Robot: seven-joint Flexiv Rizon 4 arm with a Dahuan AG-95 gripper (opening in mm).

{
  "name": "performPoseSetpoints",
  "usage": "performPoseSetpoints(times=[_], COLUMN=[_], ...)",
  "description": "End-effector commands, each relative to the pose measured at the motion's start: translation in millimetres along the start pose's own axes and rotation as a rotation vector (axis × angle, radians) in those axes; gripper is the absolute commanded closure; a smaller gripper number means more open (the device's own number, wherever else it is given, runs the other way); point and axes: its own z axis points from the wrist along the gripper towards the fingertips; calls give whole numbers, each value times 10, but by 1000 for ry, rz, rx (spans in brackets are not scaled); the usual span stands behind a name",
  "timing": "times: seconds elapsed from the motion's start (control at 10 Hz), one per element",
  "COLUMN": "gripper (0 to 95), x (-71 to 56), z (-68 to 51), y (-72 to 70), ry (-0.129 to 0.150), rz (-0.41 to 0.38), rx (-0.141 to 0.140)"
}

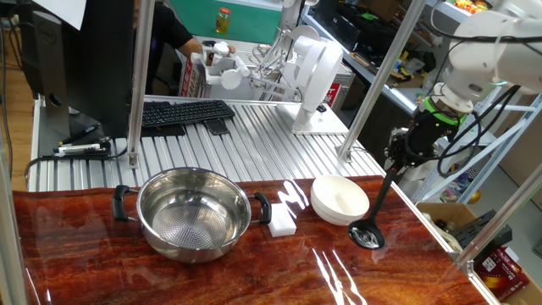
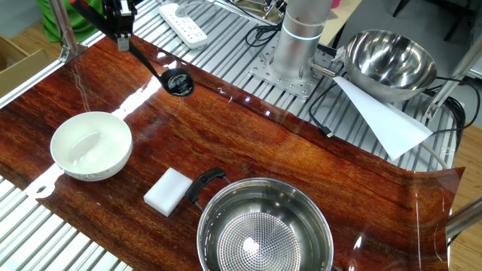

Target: Scoop water with a large spoon from one bowl to another

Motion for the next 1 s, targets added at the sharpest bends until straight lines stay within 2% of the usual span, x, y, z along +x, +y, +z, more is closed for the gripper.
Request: performPoseSetpoints(times=[0.1,0.5,1.0], gripper=[950,950,950], x=[-1,-1,-5], z=[-4,-4,-3], y=[1,1,11], ry=[5,9,4], rz=[4,26,65], rx=[-10,-13,-3])
